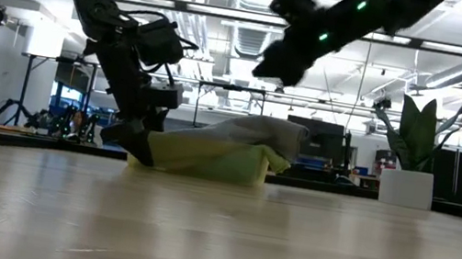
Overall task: Roll microfiber towels into tight, uniform cylinder then place into a basket
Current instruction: Put the rolled gray towel into the yellow bin
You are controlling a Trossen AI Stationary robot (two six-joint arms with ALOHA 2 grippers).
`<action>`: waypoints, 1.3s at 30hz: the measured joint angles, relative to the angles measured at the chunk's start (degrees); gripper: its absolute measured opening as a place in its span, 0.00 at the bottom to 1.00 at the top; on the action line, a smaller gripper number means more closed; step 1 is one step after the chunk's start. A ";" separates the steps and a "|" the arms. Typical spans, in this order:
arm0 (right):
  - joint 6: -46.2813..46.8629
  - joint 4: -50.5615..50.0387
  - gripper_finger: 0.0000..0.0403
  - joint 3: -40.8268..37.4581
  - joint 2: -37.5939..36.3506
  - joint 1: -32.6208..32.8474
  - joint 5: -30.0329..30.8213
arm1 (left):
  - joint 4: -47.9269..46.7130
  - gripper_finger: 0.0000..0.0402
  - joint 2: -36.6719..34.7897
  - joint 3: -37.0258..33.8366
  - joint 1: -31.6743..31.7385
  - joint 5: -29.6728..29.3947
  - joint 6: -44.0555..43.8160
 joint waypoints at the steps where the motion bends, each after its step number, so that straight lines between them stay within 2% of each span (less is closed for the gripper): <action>1: 0.06 1.91 0.40 0.27 1.52 -1.23 -1.07 | 0.03 0.73 0.02 0.00 0.00 0.00 -0.04; 4: 1.91 2.06 0.35 2.47 6.49 -5.07 -1.69 | 0.15 0.73 0.02 0.00 0.00 0.02 -0.04; 6: 4.84 -1.25 0.30 4.63 9.26 -7.44 -3.74 | 0.01 0.73 0.02 0.00 0.00 0.04 -0.06; 10: 13.49 -17.44 0.19 12.29 14.08 -10.65 -12.36 | 0.09 0.73 0.02 -0.07 0.00 0.04 -0.06; 13: 17.32 -30.20 0.10 17.47 17.75 -12.07 -15.75 | 0.12 0.73 0.02 -0.30 0.05 -0.18 -0.06; 15: 17.97 -35.28 0.05 20.11 19.59 -12.44 -17.85 | 0.26 0.73 0.02 -0.47 0.08 -0.50 -0.08; 21: 18.01 -39.03 0.02 22.40 22.68 -11.52 -17.46 | 0.23 0.73 0.02 -0.70 0.96 -2.32 -2.07; 27: 17.86 -39.10 0.02 22.13 20.53 -11.06 -15.12 | 0.08 0.73 -0.52 -0.82 1.01 -4.21 -2.68; 39: 17.28 -38.29 0.02 20.67 6.81 -6.92 -14.66 | -0.97 0.73 -8.19 -1.69 1.11 -4.66 -2.93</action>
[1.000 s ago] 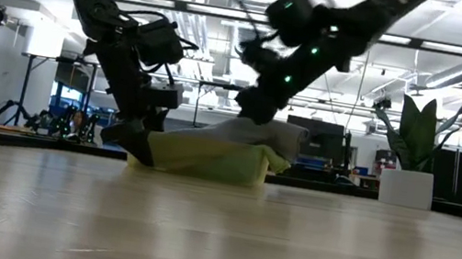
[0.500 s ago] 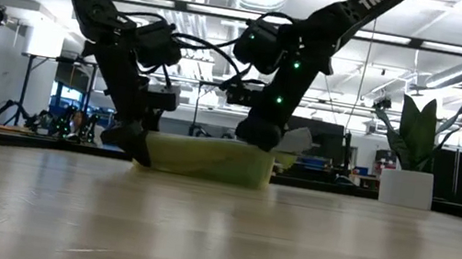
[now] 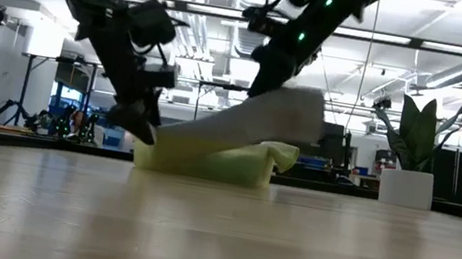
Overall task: Roll microfiber towels into tight, uniform cylinder then place into a basket
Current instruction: Put the rolled gray towel into the yellow bin
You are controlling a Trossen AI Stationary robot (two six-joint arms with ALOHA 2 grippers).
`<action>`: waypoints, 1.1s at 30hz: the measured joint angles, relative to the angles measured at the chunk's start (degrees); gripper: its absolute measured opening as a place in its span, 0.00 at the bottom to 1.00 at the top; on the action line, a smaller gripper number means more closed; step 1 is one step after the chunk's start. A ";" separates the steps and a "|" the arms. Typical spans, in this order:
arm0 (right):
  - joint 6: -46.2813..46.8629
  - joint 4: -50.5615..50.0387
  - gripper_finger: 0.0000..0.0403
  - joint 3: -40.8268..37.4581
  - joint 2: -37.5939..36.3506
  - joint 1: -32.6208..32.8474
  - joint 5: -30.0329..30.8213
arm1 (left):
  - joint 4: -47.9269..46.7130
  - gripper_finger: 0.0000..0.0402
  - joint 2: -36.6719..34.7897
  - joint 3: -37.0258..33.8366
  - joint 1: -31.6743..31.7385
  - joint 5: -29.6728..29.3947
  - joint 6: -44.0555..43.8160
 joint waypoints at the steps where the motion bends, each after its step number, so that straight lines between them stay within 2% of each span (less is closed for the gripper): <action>1: 0.55 -0.06 0.02 -0.59 -0.98 0.49 0.00 | 0.10 0.73 -0.97 -0.26 0.00 -0.02 -0.06; 7: 2.90 2.21 0.02 -6.08 -6.18 2.56 -0.03 | 0.11 0.73 -6.92 -1.53 -0.03 0.03 -0.06; 16: -0.35 19.92 0.02 -16.73 -6.05 2.08 -0.02 | -0.64 0.73 -10.22 -1.52 -1.20 0.44 -0.60; 19: -1.41 24.90 0.02 -19.20 -6.07 1.00 0.00 | 0.00 0.73 -10.13 -1.61 -2.13 2.54 -0.60; 22: -1.31 27.73 0.02 -19.70 -5.98 -0.42 -0.39 | 3.30 0.73 -9.20 -1.63 -2.92 5.35 -0.56; 27: -1.09 29.16 0.02 -18.98 -3.68 -2.14 -6.79 | 10.01 0.73 -4.65 -1.43 -3.15 9.89 -0.27; 33: -2.57 29.13 0.02 -13.91 2.57 -2.31 -7.58 | 18.65 0.73 3.17 -0.83 -3.17 12.50 -0.10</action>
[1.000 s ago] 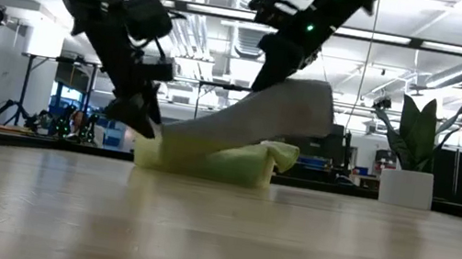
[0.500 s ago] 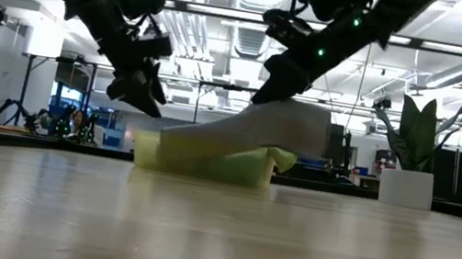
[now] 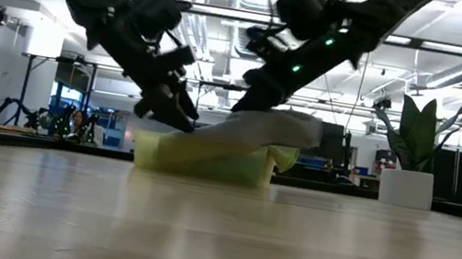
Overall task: Roll microfiber towels into tight, uniform cylinder then place into a basket
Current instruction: Put the rolled gray towel into the yellow bin
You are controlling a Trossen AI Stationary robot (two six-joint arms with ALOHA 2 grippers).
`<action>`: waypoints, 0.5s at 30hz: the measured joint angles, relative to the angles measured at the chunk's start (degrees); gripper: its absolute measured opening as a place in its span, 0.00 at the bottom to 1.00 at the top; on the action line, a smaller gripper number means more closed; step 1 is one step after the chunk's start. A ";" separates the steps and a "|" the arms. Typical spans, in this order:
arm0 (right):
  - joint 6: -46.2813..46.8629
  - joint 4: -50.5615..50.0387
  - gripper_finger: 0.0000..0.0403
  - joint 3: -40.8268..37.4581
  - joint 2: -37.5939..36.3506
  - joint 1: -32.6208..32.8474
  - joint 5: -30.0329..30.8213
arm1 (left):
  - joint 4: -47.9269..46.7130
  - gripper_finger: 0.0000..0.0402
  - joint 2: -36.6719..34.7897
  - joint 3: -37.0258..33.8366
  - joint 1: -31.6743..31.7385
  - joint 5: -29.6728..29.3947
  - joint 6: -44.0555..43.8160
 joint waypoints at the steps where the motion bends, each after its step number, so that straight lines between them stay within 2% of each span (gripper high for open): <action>1: -0.14 -0.51 0.02 1.01 1.20 -0.03 0.02 | 1.61 0.73 1.22 0.06 0.00 0.00 0.00; 5: 0.31 -6.03 0.02 5.90 4.76 -0.44 -0.04 | 5.46 0.73 5.29 0.18 0.02 -0.85 -0.01; 8: 1.12 -14.57 0.02 8.43 6.31 -0.89 0.01 | 5.24 0.73 7.91 0.00 0.27 -5.72 -0.02; 11: 3.04 -20.39 0.02 8.73 6.35 -1.30 0.62 | 5.41 0.73 9.96 -0.40 0.69 -8.28 -0.05; 15: 3.02 -22.25 0.03 7.31 5.02 -1.26 1.90 | 5.98 0.73 12.04 -0.53 1.05 -8.79 -1.22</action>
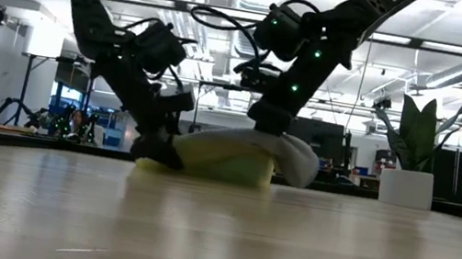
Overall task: Roll microfiber towels into tight, uniform cylinder then place into a basket
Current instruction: Put the rolled gray towel into the yellow bin
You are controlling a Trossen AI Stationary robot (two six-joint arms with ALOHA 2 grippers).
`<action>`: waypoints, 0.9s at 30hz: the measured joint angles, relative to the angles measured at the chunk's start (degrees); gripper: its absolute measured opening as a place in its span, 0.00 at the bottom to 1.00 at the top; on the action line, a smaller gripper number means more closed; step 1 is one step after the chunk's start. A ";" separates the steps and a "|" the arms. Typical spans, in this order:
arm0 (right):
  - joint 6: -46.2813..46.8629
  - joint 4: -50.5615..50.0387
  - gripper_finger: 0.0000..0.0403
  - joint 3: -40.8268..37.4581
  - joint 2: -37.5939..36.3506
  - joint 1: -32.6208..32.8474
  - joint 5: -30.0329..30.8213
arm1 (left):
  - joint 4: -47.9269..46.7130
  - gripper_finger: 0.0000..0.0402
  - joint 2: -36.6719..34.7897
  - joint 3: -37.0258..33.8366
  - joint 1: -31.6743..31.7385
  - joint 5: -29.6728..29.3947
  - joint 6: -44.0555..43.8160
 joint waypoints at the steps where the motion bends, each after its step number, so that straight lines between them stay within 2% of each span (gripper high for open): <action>1: -0.58 0.01 0.04 -0.19 -0.17 0.03 0.04 | 0.05 0.73 0.22 0.14 0.04 -0.08 -0.29; 5: -1.23 1.21 0.13 -0.40 -0.88 0.14 -1.95 | 3.60 0.73 0.91 0.00 0.08 0.02 -2.91; 11: -1.21 2.75 0.38 -0.44 -1.70 0.12 -3.11 | 4.94 0.73 1.81 -0.18 0.06 0.19 -3.54; 13: -1.25 2.74 0.46 -0.46 -2.45 0.16 -1.05 | 5.22 0.73 2.08 -0.40 0.06 0.04 -4.13; 17: -1.63 0.62 0.59 -0.47 -5.38 0.32 6.83 | 5.25 0.73 2.55 -0.79 0.10 -0.62 -4.59; 21: 1.26 -3.88 0.65 -0.50 -10.03 0.25 10.18 | 4.95 0.73 2.39 -0.99 0.13 -0.80 -4.74; 27: 6.64 -13.15 0.64 -2.33 -18.12 0.30 10.20 | 4.76 0.73 2.14 -1.05 0.13 -0.83 -4.79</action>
